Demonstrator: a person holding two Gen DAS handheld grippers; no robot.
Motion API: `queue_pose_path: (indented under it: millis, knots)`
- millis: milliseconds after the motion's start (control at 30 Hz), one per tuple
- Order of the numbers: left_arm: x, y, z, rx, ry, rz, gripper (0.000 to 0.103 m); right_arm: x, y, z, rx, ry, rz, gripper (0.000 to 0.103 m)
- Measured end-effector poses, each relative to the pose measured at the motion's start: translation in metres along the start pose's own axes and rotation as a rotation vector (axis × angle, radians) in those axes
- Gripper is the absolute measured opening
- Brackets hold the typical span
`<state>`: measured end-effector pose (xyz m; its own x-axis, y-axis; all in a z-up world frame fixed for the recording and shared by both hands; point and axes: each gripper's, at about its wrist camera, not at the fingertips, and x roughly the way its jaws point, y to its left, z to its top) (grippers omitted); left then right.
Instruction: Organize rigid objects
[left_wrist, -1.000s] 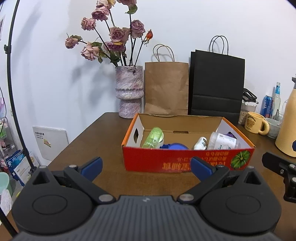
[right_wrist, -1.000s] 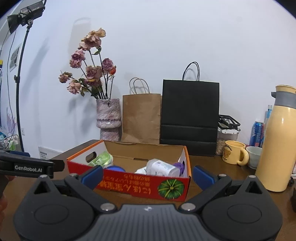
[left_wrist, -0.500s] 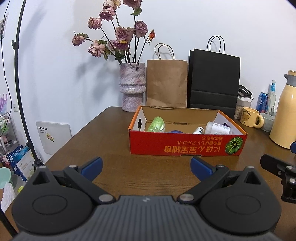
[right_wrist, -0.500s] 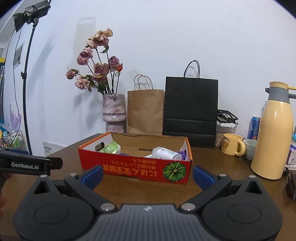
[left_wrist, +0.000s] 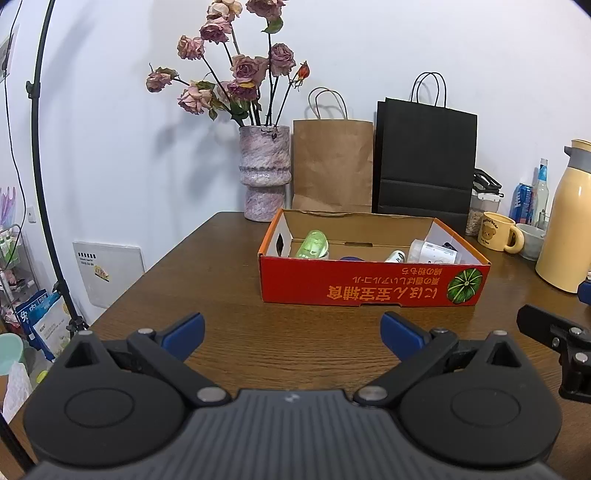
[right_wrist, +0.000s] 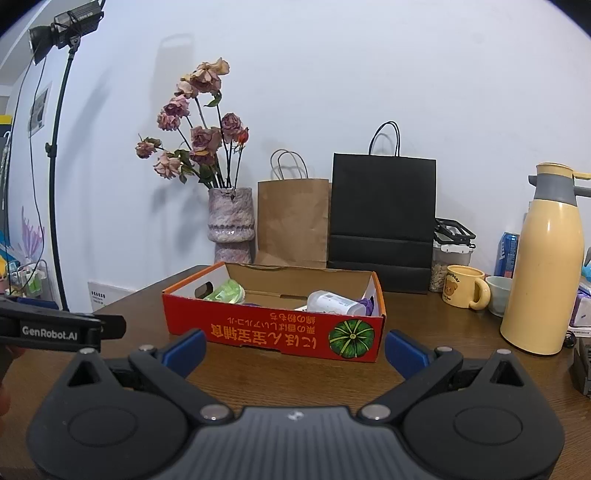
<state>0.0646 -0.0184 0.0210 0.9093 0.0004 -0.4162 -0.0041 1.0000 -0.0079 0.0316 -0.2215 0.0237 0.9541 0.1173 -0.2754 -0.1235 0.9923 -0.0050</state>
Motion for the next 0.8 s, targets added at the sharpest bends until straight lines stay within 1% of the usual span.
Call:
queue_pose_path:
  millis: [800]
  knots:
    - [0.0001, -0.0012, 0.0017, 0.004, -0.004, -0.002, 0.103, -0.0001, 0.0004, -0.0001, 0.001, 0.000, 0.000, 0.103]
